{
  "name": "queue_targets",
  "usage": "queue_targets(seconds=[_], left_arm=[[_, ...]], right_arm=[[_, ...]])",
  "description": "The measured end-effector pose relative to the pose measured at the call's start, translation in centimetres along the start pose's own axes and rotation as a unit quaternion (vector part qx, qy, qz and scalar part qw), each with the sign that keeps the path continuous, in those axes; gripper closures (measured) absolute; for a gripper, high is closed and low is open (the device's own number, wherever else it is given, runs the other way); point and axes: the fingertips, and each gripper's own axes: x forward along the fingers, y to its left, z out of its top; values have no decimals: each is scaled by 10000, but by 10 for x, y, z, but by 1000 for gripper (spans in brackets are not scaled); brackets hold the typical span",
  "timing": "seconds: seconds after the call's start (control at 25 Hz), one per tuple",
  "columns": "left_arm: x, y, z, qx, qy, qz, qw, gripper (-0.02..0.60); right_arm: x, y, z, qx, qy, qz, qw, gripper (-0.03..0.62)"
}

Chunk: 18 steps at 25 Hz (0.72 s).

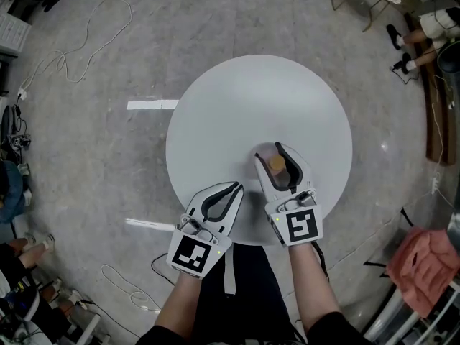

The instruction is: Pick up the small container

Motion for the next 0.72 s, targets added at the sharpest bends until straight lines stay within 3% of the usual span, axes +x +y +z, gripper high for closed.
queue_targets(seconds=[0.72], left_arm=[[-4,4,-5,-92,-52,41,9999,561]], right_arm=[[0,2,2,-85,46,-92,9999,465]])
